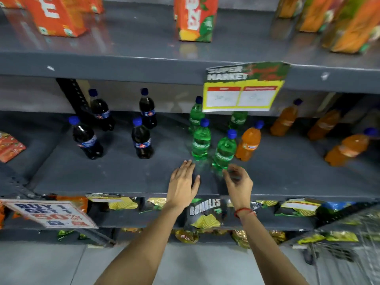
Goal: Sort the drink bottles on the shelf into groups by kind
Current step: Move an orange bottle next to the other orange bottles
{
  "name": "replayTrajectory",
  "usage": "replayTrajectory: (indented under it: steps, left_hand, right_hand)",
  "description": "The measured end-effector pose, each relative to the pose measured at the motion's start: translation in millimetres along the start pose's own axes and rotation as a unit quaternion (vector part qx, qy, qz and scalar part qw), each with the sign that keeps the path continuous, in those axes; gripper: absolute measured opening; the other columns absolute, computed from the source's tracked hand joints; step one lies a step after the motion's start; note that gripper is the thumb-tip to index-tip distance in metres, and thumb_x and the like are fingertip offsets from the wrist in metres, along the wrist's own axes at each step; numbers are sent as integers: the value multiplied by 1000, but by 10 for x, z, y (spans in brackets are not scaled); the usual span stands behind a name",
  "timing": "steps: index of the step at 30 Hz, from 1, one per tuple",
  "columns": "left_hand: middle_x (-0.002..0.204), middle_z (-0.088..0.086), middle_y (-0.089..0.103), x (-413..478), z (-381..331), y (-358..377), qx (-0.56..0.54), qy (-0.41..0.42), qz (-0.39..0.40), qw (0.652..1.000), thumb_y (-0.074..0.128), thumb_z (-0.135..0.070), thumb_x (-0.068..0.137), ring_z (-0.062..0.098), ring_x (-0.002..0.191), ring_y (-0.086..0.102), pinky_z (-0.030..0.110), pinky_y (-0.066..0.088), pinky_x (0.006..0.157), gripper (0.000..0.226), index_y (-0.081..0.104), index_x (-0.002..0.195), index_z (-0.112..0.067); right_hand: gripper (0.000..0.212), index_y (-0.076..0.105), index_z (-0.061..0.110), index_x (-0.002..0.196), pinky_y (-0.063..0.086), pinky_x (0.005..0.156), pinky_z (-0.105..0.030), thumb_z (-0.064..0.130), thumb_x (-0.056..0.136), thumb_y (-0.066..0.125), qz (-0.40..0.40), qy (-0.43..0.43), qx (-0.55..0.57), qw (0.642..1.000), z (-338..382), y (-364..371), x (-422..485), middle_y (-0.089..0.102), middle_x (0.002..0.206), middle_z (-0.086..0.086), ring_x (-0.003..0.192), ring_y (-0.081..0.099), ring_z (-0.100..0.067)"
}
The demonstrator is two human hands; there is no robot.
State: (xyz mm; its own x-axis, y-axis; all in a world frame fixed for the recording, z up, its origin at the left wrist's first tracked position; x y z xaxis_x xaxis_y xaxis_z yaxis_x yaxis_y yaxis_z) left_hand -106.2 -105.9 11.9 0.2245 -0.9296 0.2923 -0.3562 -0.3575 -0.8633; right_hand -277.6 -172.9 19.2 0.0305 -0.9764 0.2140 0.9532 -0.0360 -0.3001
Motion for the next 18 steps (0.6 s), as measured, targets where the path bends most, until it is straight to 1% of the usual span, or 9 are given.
replayTrajectory:
  steps: [2,4,6,7,9,11,13,15,18]
  left_hand:
    - [144,14,42,36,-232,155,17,0,16,1000,39,-34,95,23,136,34,41,27,110,50,40,135,-4]
    - [144,14,41,26,-361,306,51,-7,37,998,34,-39,95,23,137,32,40,22,112,54,38,136,-4]
    - [145,14,40,20,-428,397,88,-15,42,995,28,-45,95,23,137,31,40,21,112,60,37,137,-4]
    - [144,14,41,25,-432,410,100,-20,39,994,26,-47,94,23,136,32,41,23,112,62,38,136,-3]
    - [141,14,46,42,-441,421,114,-20,30,993,23,-49,92,24,133,38,42,28,110,65,43,133,-2]
    - [137,15,50,49,-451,417,122,-15,22,992,25,-49,91,25,130,43,42,33,107,65,47,130,-2]
    - [135,16,53,63,-475,415,120,-13,17,993,29,-49,90,26,128,46,43,35,106,65,49,129,-1]
    - [133,16,54,57,-497,400,113,-15,11,993,31,-49,90,27,126,47,44,36,105,65,50,128,0]
    - [134,16,53,41,-510,393,104,-26,18,994,31,-50,89,27,127,46,43,35,107,66,50,128,0]
  right_hand:
    - [14,64,6,95,48,72,-23,10,82,69,-14,16,-9,1000,-108,-242,145,65,86,-6,83,65,-26]
    - [16,64,3,94,43,71,-16,10,81,70,-24,27,-22,999,-206,-418,281,66,85,-9,83,65,-28]
    - [22,63,4,98,40,70,-14,12,79,73,-31,36,-34,998,-288,-554,422,68,89,-14,85,65,-30]
    - [27,62,5,101,42,73,-16,13,78,74,-31,43,-37,998,-313,-586,492,68,93,-16,88,64,-30]
    - [40,58,6,107,46,83,-30,16,74,77,-25,50,-56,997,-354,-619,638,65,101,-18,97,61,-33]
    - [56,53,2,117,43,93,-39,19,71,80,-7,46,-85,995,-362,-587,762,60,110,-21,108,54,-35]
    - [69,47,0,124,39,95,-40,22,68,82,6,46,-95,994,-359,-531,872,55,116,-23,114,50,-36]
    - [76,45,-3,126,40,98,-43,22,66,83,11,48,-79,996,-337,-459,936,53,120,-24,116,48,-37]
    - [72,46,-1,125,43,98,-43,21,67,83,17,56,-55,997,-316,-349,977,55,120,-22,115,51,-35]
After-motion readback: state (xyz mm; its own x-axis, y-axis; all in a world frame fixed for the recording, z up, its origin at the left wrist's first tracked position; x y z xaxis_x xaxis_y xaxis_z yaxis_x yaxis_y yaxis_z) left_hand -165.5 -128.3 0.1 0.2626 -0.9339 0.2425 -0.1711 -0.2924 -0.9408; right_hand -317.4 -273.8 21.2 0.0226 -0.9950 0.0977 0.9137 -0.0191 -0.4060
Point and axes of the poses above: each hand's wrist, its own x-axis towards the middle knuckle, its own y-axis out of the palm, z = x × y, the point moved 5 cm from there along x, towards the middle knuckle
